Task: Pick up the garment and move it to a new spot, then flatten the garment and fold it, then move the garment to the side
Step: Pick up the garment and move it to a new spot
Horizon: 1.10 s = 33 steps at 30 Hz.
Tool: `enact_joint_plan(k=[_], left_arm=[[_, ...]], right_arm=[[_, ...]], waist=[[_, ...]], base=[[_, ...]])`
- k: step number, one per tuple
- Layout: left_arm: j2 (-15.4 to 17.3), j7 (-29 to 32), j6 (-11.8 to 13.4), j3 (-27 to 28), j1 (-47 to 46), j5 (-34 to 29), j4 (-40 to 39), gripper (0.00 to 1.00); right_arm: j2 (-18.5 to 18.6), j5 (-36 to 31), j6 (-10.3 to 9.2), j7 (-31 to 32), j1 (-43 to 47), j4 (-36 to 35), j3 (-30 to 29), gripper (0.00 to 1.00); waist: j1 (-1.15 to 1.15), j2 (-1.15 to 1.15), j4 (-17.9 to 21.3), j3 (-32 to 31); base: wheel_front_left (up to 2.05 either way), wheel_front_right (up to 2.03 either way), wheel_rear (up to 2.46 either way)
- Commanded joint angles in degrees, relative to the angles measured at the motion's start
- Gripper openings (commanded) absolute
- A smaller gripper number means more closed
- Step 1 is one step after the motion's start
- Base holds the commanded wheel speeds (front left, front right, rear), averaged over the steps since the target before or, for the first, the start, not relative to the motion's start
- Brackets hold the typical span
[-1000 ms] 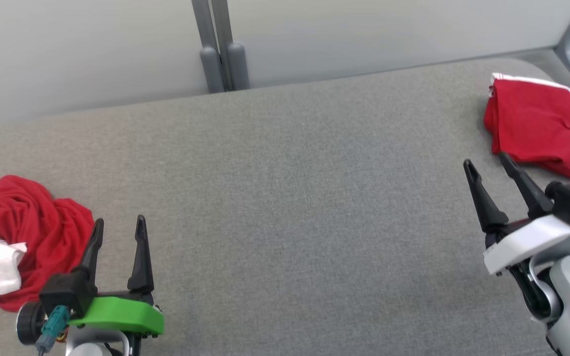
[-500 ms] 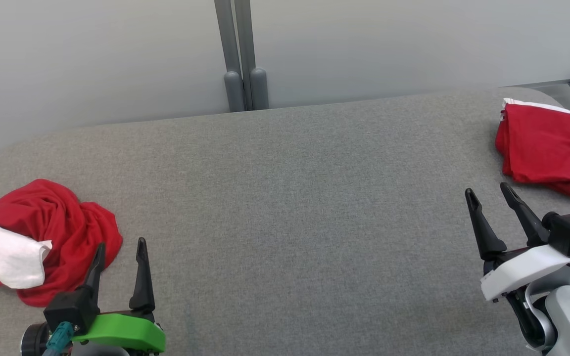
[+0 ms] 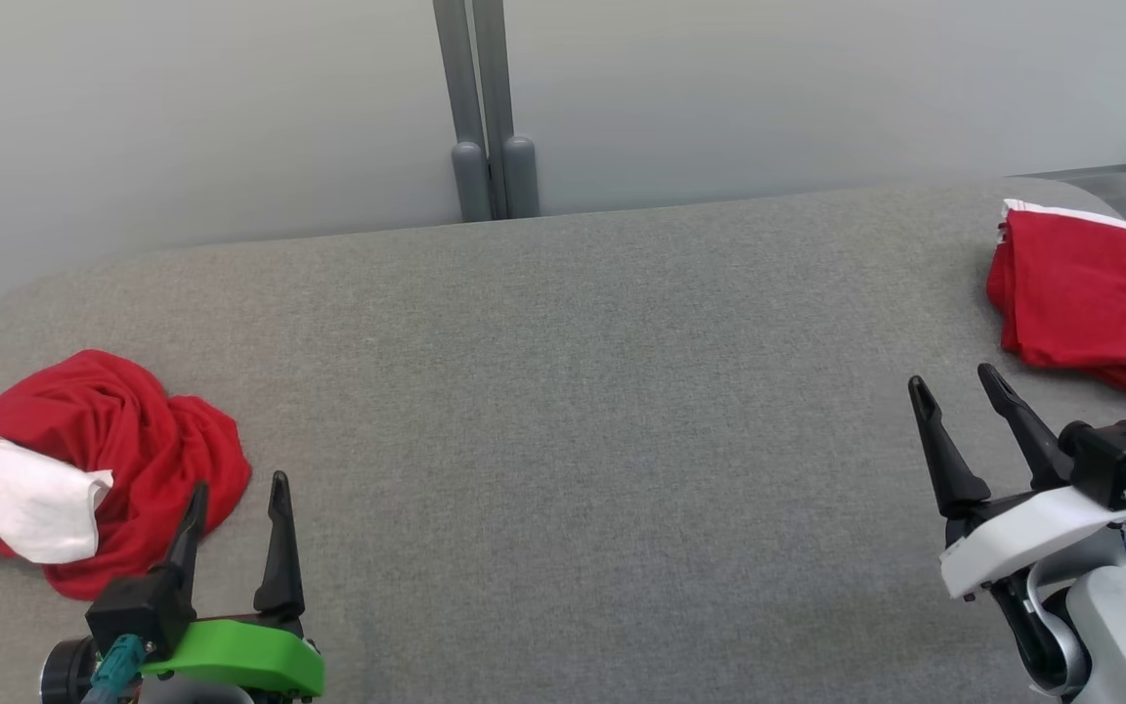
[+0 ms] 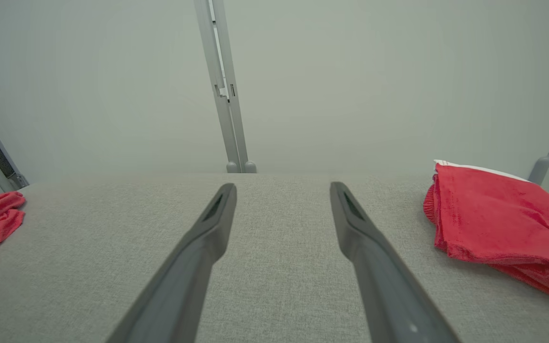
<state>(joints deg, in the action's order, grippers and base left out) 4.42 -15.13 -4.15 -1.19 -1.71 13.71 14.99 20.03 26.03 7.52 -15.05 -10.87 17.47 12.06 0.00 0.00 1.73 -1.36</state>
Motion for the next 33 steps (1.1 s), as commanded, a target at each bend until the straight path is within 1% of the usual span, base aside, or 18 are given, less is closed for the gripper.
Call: enact_joint_plan(k=[1,4,8,15,22,28,33], left_arm=[[0.2,0.0,-0.3,0.4,-0.8,-0.5,0.1,1.00],[0.6,0.0,-0.5,0.8,-1.2,-0.9,0.2,1.00],[1.0,0.0,-0.4,1.8,-1.1,-1.0,0.7,1.00],[1.0,0.0,-0.1,2.7,-0.3,-1.0,1.0,1.00],[0.9,0.0,0.2,3.3,0.2,-0.6,1.3,1.00],[1.0,0.0,0.4,3.9,0.5,-0.1,0.7,1.00],[1.1,0.0,0.4,4.0,0.8,0.4,0.5,1.00]], right_arm=[[-0.5,-0.2,-0.06,-0.1,-0.4,-0.3,0.4,1.00],[-0.9,0.0,-0.06,-0.1,-0.4,-0.6,0.9,1.00],[-1.8,0.3,-0.06,-0.1,0.3,-0.5,1.2,1.00],[-2.9,0.7,-0.06,-0.1,1.0,-0.8,2.4,1.00],[-3.7,1.5,-0.06,-0.2,0.4,-0.6,4.2,1.00],[-4.2,1.5,-0.06,-0.1,0.3,-0.7,4.4,1.00],[-4.2,1.6,-0.06,-0.1,0.5,-1.0,4.8,1.00]], waist=[[0.00,0.00,-1.0,-0.4],[0.00,0.00,-2.9,-0.5],[0.00,0.00,-6.6,-0.5],[0.00,0.00,-14.2,-0.3],[0.00,0.00,-20.5,-0.4],[0.00,0.00,-23.1,-0.2],[0.00,0.00,-23.6,0.2]], base=[[0.00,0.00,0.00],[0.00,0.00,0.00],[0.00,0.00,0.00],[0.00,0.00,0.00],[0.00,0.00,0.00],[0.00,0.00,0.00],[0.00,0.00,0.00]])
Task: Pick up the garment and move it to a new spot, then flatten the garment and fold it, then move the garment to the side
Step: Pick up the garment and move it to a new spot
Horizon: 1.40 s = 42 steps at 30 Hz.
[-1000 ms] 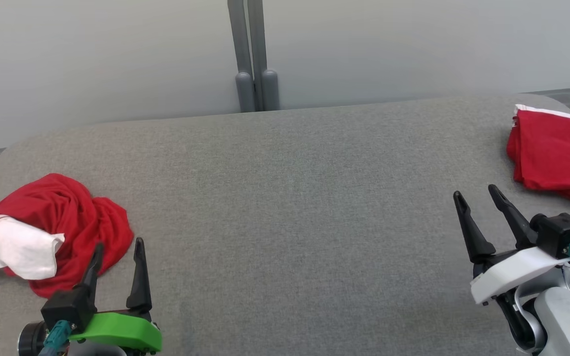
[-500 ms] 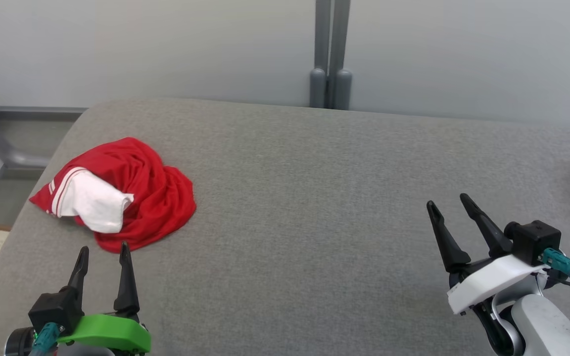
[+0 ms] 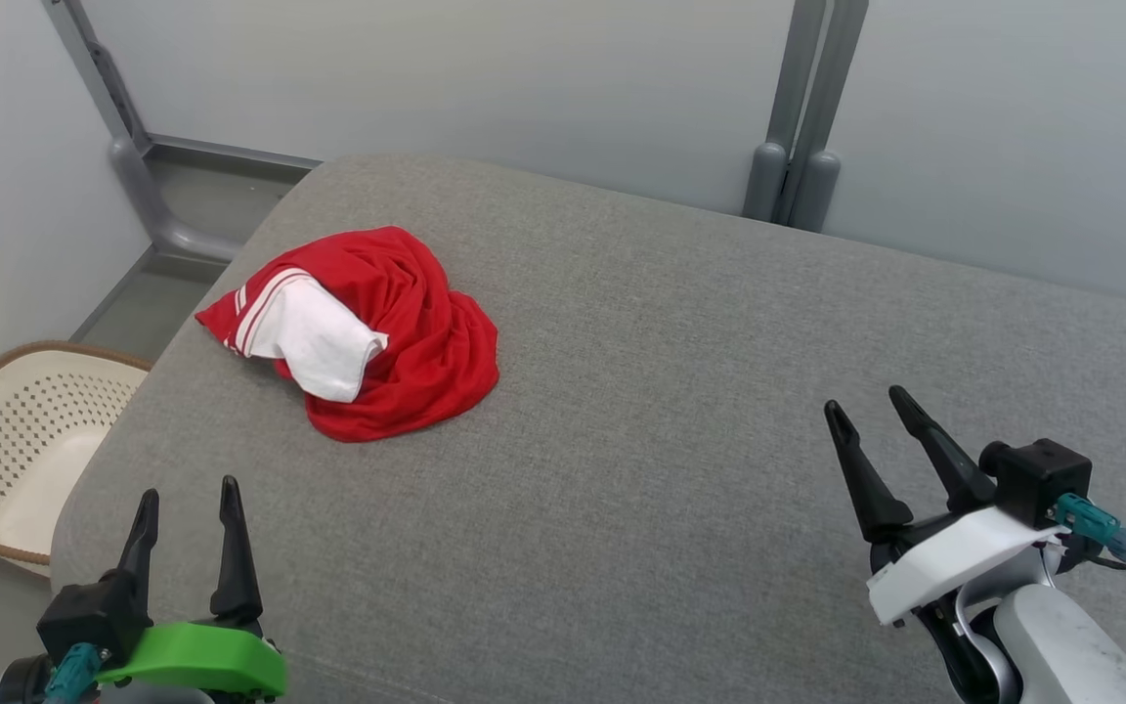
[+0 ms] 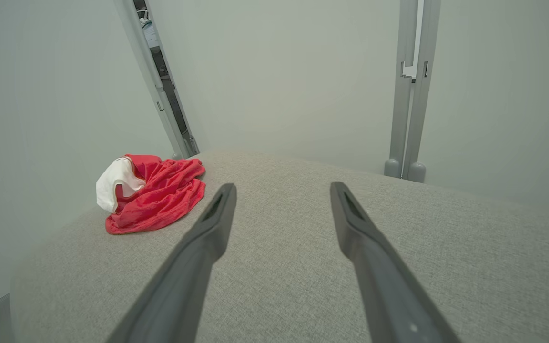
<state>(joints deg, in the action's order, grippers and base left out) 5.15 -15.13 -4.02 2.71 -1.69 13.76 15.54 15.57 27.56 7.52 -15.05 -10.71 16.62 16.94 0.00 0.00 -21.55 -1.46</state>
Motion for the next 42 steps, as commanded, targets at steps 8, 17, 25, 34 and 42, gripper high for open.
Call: enact_joint_plan(k=[8,17,25,34,42], left_arm=[[1.6,5.3,-0.6,1.2,-3.9,3.8,-2.5,1.00],[11.1,24.9,-2.5,3.6,-17.4,11.3,-1.0,1.00],[16.3,34.9,-3.0,6.0,-25.2,18.1,7.7,1.00],[19.2,37.6,-3.2,7.4,-29.0,22.2,23.4,1.00],[20.0,37.2,-3.3,7.1,-30.9,23.5,33.9,0.00]], right_arm=[[0.3,-2.2,-0.06,-0.1,-0.5,-5.5,-2.2,1.00],[0.7,-5.5,-0.06,-0.1,-3.8,-16.2,-2.0,1.00],[2.0,-5.6,-0.06,-0.1,-7.4,-20.6,-0.7,1.00],[0.4,-4.5,-0.06,-0.1,-10.1,-20.8,2.2,1.00],[0.4,-4.1,-0.06,-0.1,-10.9,-20.3,3.3,1.00]], waist=[[0.00,0.00,1.8,2.6],[0.00,0.00,8.9,10.1],[0.00,0.00,17.8,16.6],[0.00,0.00,24.8,20.1],[0.00,0.00,27.2,20.5]], base=[[0.00,0.00,0.00],[0.00,0.00,0.00],[0.00,0.00,0.00],[0.00,0.00,0.00],[0.00,0.00,0.00]])
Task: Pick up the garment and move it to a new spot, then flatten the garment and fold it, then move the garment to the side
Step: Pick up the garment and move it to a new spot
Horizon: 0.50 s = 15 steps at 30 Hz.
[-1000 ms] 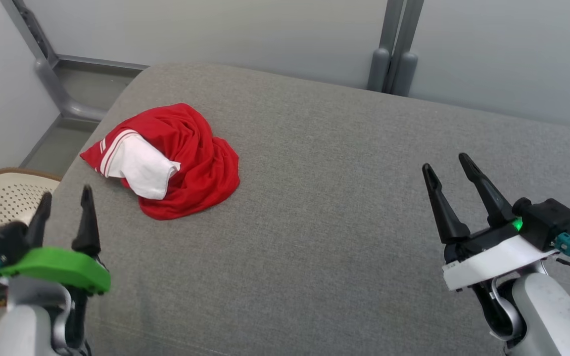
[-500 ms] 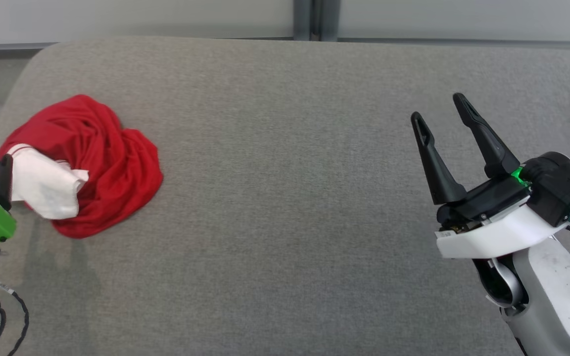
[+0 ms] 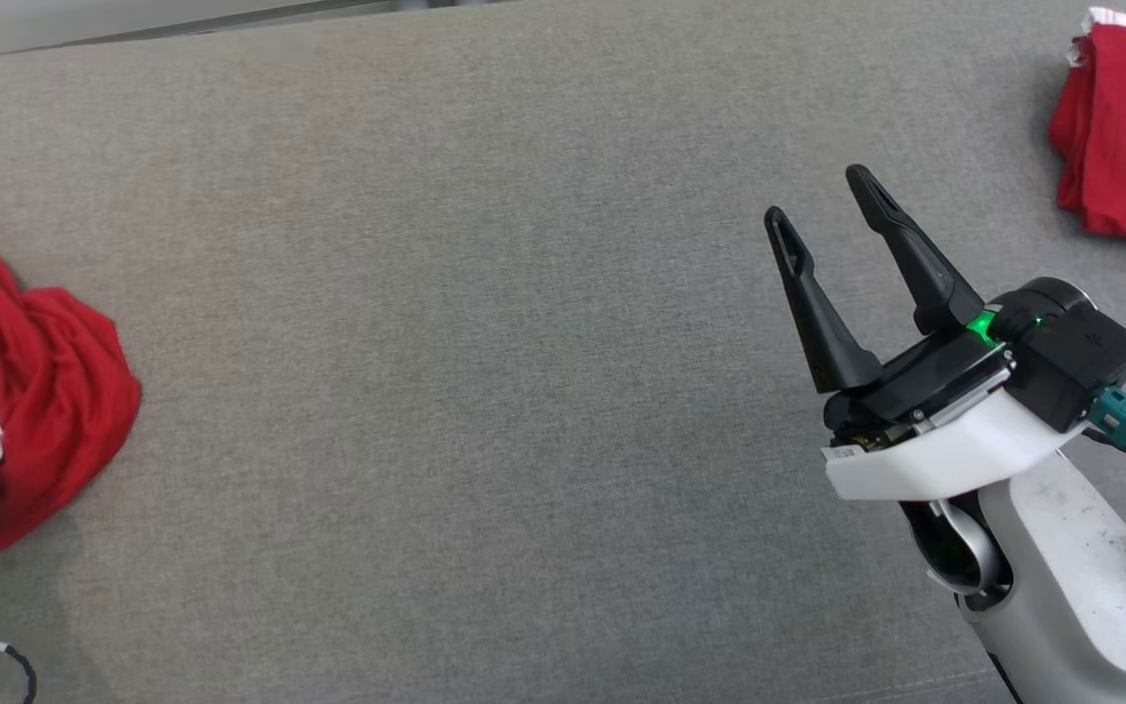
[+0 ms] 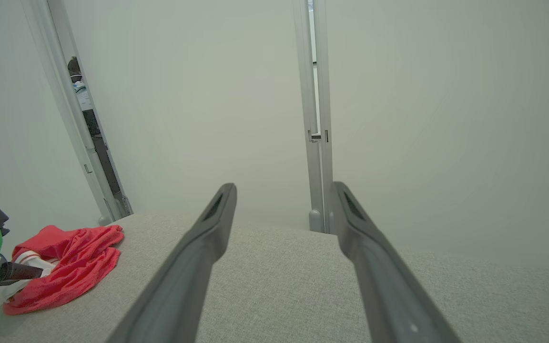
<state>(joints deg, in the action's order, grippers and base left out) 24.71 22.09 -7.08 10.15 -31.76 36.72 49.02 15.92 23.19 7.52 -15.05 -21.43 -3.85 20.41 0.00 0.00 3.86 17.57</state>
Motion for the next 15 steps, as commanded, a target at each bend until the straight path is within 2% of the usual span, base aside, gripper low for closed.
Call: enact_joint_plan(k=[1,6,9,15], left_arm=[[0.5,-0.1,-0.3,-0.5,-1.0,0.6,1.0,0.00],[1.7,-1.8,-0.4,-3.9,-1.9,-1.4,1.4,0.00],[3.6,-4.6,-0.5,-6.1,-2.2,-3.7,0.1,0.00],[5.9,-8.4,-0.5,-13.3,-3.8,-6.3,-7.5,0.00]], right_arm=[[0.1,0.3,-0.06,-0.1,0.0,0.3,-0.2,1.00],[-0.1,0.3,-0.06,-0.1,1.2,0.8,-0.3,1.00],[-0.2,0.4,-0.06,-0.1,1.6,1.0,0.2,1.00],[0.2,1.0,-0.06,-0.1,3.6,1.9,-0.8,1.00]], waist=[[0.00,0.00,1.8,1.3],[0.00,0.00,1.1,-1.0],[0.00,0.00,0.9,-3.5],[0.00,0.00,0.2,-9.1]], base=[[0.00,0.00,0.00],[0.00,0.00,0.00],[0.00,0.00,0.00],[0.00,0.00,0.00]])
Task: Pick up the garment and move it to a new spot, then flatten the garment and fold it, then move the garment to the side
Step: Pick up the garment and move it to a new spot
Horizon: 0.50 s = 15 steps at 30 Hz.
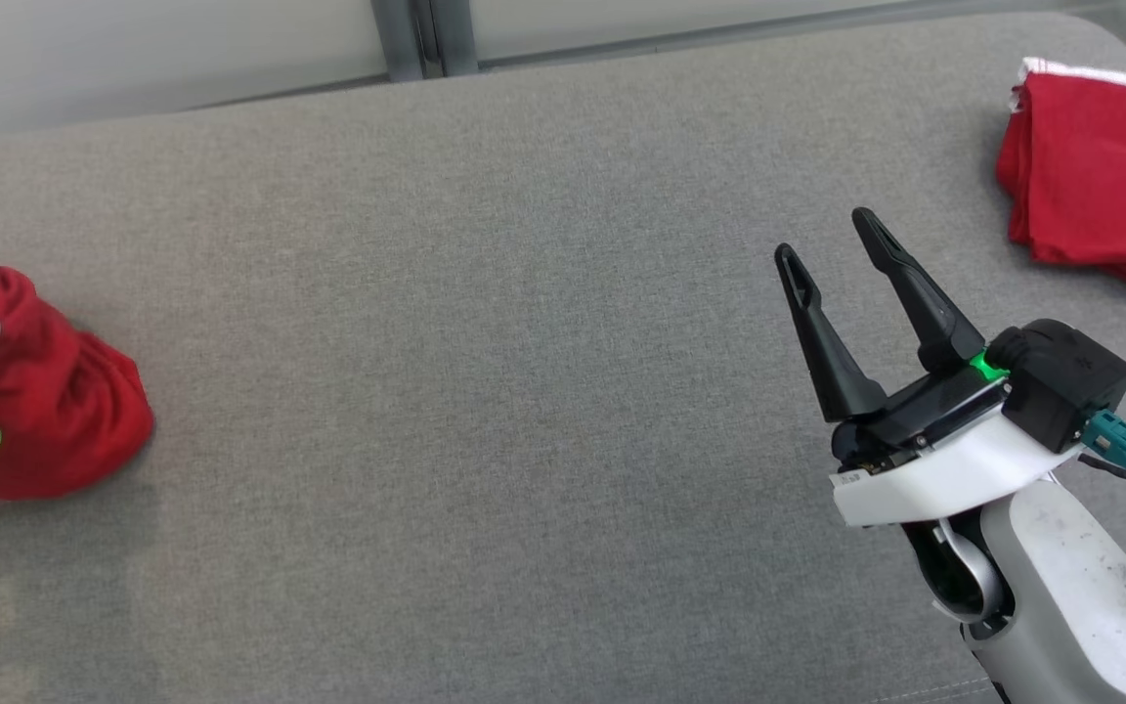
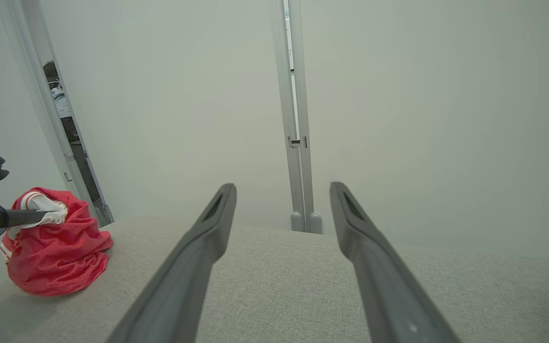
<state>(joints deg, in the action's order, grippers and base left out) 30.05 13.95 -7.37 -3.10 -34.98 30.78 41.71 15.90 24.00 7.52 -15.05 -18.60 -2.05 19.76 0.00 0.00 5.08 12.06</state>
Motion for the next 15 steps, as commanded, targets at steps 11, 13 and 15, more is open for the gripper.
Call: enact_joint_plan(k=[11,13,15], left_arm=[[-1.2,2.4,-0.2,-13.1,-3.9,4.4,-27.7,0.00],[-2.2,3.5,0.0,-14.6,-3.7,4.2,-32.6,0.00],[-3.9,4.6,0.8,-15.9,-3.2,4.4,-37.0,0.00]], right_arm=[[0.9,-0.2,-0.06,-0.1,3.5,1.3,-5.1,1.00],[1.0,-0.3,-0.06,-0.1,3.9,1.3,-6.2,1.00],[1.1,-0.4,-0.06,-0.1,4.5,1.1,-7.3,1.00]], waist=[[0.00,0.00,0.7,-10.6],[0.00,0.00,1.5,-11.4],[0.00,0.00,2.4,-11.7]], base=[[0.00,0.00,0.00],[0.00,0.00,0.00],[0.00,0.00,0.00]])
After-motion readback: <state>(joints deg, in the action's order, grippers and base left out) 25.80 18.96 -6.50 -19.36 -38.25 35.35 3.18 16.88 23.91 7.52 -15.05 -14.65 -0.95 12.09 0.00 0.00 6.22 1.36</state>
